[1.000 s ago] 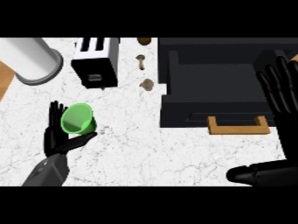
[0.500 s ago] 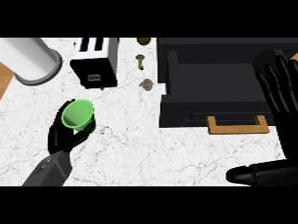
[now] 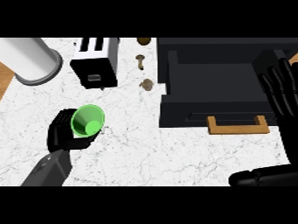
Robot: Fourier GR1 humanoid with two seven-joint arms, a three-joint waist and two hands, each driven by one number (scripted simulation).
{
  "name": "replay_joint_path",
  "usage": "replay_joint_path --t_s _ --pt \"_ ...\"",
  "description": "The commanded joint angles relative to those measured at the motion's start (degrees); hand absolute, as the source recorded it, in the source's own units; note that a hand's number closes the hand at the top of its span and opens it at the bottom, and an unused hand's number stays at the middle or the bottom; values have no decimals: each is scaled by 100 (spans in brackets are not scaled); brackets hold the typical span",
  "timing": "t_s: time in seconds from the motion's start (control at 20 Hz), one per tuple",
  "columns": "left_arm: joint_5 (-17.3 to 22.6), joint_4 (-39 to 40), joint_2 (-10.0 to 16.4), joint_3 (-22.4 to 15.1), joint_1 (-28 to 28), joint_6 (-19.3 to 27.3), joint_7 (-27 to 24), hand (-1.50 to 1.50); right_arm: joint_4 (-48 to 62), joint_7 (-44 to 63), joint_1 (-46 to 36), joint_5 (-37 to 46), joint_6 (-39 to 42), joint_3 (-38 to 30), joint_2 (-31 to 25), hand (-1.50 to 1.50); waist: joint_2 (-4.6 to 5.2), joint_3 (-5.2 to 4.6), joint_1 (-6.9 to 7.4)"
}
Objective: Pick up the cup, place it into the drawer and close the drawer
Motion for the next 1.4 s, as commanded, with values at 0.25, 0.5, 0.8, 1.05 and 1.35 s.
replay_joint_path --t_s 0.25,0.5,0.8,1.05,1.35 --pt "-135 -884 121 -315 629 -428 -468 150 -158 103 63 -140 32 -104 -47 -150 -27 7 72" --pt "-58 -1381 -125 -424 908 -685 -693 150 -202 -77 282 94 -24 97 117 -150 -31 6 84" --pt "-153 -3235 -411 -1064 919 -225 578 150 -165 115 139 -93 52 -184 -117 -150 -71 19 174" --pt "129 -4892 -333 -1352 1272 -270 1884 150 201 -239 210 -211 174 -318 -83 -150 -63 17 170" --pt "254 -5988 -867 -1641 757 707 3166 150 117 207 -192 -87 -21 -261 -152 -150 -36 9 89"
